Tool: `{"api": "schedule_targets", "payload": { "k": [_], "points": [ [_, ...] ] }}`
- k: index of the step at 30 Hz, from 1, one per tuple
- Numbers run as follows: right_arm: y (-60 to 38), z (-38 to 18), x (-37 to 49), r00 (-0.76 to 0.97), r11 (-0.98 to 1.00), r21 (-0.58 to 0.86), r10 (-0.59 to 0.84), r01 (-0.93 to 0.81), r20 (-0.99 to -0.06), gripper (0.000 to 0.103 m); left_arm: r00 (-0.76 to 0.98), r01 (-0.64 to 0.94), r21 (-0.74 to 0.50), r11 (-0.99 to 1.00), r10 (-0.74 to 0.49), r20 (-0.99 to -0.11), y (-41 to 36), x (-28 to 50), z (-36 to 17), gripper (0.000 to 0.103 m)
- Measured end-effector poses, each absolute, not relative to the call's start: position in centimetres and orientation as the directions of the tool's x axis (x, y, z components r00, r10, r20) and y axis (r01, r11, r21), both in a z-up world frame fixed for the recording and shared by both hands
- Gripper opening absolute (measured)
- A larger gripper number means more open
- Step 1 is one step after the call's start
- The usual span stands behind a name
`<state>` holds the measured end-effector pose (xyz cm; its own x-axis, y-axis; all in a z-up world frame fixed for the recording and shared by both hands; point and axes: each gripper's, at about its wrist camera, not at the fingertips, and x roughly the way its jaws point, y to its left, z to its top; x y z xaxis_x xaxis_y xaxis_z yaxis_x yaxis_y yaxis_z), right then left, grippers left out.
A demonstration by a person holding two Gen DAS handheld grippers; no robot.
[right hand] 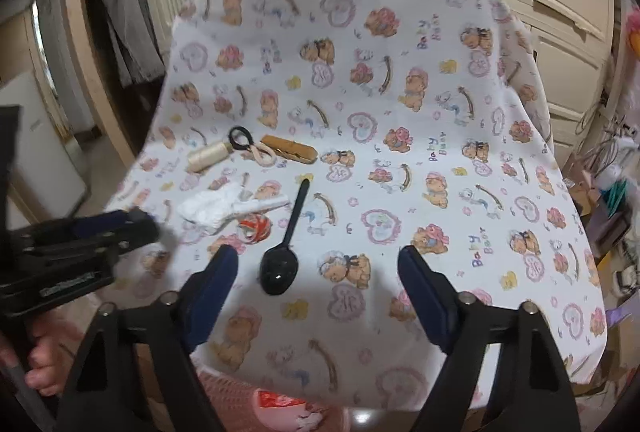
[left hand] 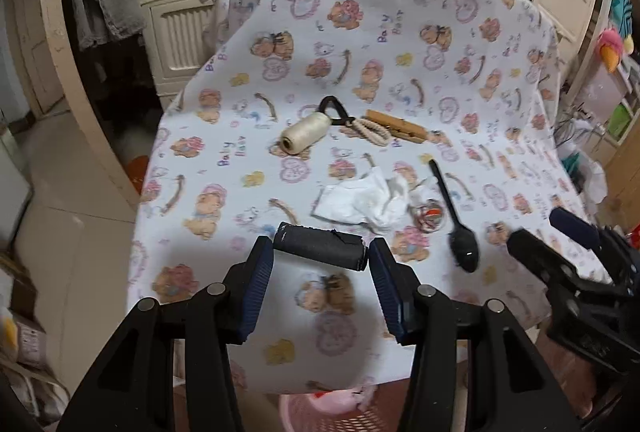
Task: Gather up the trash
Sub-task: 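Grasp the black cylinder with the left tool while the right tool grasps the black spoon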
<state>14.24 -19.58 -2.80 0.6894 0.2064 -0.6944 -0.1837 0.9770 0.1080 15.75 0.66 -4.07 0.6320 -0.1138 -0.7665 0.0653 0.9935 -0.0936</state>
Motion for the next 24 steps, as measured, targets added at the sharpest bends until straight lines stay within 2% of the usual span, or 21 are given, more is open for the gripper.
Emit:
{"api": "schedule_targets", "payload": {
  "k": [4,6,10,14,15,16,18,23,24],
  "points": [
    [-18.8,-4.3,15.9,0.649,0.974,0.131,0.221,-0.185,-0.728,0.055,0.631,0.08,-0.067,0.995,-0.102,-0.769,0.3,15.7,-4.4,0.048],
    [-18.4,-4.9,16.3,0.635,0.972,0.136,0.229,-0.192,-0.738,0.05,0.632,0.083,-0.064,0.995,-0.102,-0.769,0.2,15.6,-4.4,0.048],
    [-17.3,-6.0,16.6,0.617,0.968,0.124,0.235,-0.218,-0.751,0.047,0.627,0.112,-0.084,0.99,-0.136,-0.767,-0.3,15.2,-4.1,0.048],
    [-16.6,-6.3,17.0,0.618,0.968,0.095,0.223,-0.234,-0.754,0.043,0.643,0.145,-0.014,0.989,-0.105,-0.758,-1.5,14.6,-4.2,0.048],
    [-16.5,-6.4,17.0,0.625,0.969,0.082,0.215,-0.234,-0.751,0.039,0.638,0.15,-0.011,0.989,-0.105,-0.762,-1.6,14.6,-4.4,0.048],
    [-16.4,-6.4,17.1,0.628,0.97,0.069,0.203,-0.231,-0.751,0.027,0.629,0.154,-0.019,0.988,-0.113,-0.769,-1.7,14.7,-4.6,0.048],
    [-16.6,-6.2,16.8,0.63,0.975,0.059,0.183,-0.212,-0.755,0.025,0.602,0.158,-0.05,0.986,-0.137,-0.787,-1.8,14.8,-5.1,0.048],
    [-17.1,-5.2,15.5,0.612,0.955,0.105,0.259,-0.276,-0.747,0.022,0.618,0.167,-0.038,0.985,-0.134,-0.775,-2.3,14.4,-4.6,0.048],
    [-17.3,-5.2,15.3,0.602,0.954,0.115,0.266,-0.278,-0.753,0.014,0.618,0.165,-0.046,0.985,-0.14,-0.773,-2.3,14.3,-4.4,0.048]
  ]
}}
